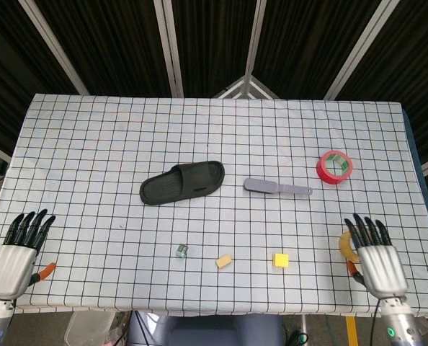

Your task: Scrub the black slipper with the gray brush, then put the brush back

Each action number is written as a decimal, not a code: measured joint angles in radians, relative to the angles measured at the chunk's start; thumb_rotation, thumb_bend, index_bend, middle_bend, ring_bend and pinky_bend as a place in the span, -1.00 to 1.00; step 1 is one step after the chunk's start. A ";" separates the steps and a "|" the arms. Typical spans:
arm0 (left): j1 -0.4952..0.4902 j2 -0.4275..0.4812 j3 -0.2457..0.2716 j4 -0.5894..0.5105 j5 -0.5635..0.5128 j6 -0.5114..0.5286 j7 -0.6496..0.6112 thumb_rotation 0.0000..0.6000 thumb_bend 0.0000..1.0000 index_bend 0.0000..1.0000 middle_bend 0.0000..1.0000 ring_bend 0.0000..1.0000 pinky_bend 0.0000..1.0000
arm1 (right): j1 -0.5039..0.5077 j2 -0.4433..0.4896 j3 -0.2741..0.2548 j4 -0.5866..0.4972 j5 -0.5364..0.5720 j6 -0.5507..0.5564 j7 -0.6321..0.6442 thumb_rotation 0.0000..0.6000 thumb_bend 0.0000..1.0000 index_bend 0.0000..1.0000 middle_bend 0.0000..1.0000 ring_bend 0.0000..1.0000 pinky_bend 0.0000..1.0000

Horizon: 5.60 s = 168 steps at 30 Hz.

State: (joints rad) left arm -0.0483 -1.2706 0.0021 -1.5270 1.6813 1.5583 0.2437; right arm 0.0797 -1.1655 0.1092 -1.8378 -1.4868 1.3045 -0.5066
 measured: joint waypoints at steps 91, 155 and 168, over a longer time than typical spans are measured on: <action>-0.079 -0.022 -0.066 0.008 -0.251 -0.118 0.063 1.00 -0.79 -1.00 -1.00 -1.00 -0.96 | 0.897 -0.504 0.080 0.671 0.814 -0.486 -0.237 1.00 -0.26 -0.19 -0.34 -0.53 -0.53; -0.122 -0.023 -0.032 -0.007 -0.209 -0.175 0.082 1.00 -0.32 -1.00 -1.00 -1.00 -0.96 | 0.841 -0.441 0.076 0.577 0.542 -0.403 -0.060 1.00 0.27 0.48 0.23 0.07 0.10; -0.262 -0.018 -0.092 -0.075 -0.212 -0.326 0.161 1.00 -0.15 -1.00 -1.00 -1.00 -0.96 | 0.893 -0.394 0.145 0.436 0.591 -0.404 -0.108 1.00 0.27 0.49 0.24 0.08 0.11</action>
State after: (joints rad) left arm -0.3108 -1.2885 -0.0894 -1.6017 1.4695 1.2319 0.4047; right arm 0.9732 -1.5594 0.2539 -1.4020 -0.8959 0.9004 -0.6144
